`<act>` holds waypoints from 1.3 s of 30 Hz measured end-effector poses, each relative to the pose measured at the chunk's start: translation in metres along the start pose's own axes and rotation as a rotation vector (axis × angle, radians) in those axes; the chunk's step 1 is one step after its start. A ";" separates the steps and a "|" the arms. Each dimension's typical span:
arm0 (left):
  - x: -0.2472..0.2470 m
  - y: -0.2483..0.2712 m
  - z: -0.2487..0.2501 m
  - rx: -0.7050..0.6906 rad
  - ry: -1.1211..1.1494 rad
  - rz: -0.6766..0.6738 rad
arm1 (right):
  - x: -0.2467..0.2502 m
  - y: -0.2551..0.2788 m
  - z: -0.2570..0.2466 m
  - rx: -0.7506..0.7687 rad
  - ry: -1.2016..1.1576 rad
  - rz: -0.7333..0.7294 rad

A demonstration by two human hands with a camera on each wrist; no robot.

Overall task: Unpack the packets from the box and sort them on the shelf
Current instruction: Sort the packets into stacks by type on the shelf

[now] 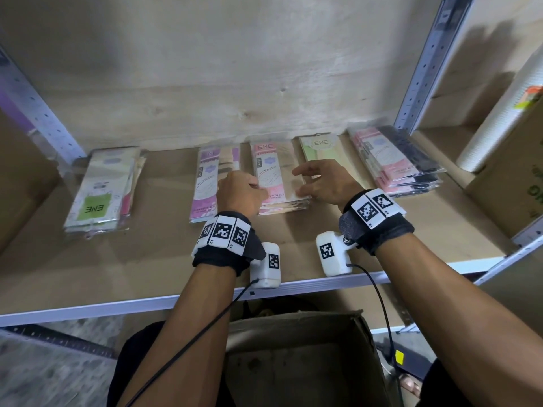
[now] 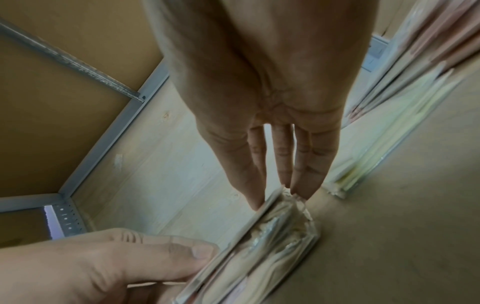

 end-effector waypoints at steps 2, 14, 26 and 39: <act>0.001 0.001 0.001 -0.005 0.000 -0.004 | -0.001 -0.001 -0.001 -0.008 0.021 -0.012; 0.093 0.019 -0.035 0.059 0.145 0.212 | -0.011 0.018 -0.061 0.136 0.007 0.036; 0.240 0.052 -0.168 0.201 0.304 0.377 | -0.206 -0.081 -0.187 0.096 -0.042 -0.397; 0.267 0.077 -0.204 0.256 0.300 0.378 | -0.289 -0.145 -0.196 -0.036 0.184 -0.391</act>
Point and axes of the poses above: each hand's wrist, its own y-axis away from the middle knuckle, its own x-axis out of the back of the hand, z = x × y, the point moved 6 cm from there along -y, towards the middle knuckle, and after that the axes turned 14 degrees about -z, right-handed, at the moved point
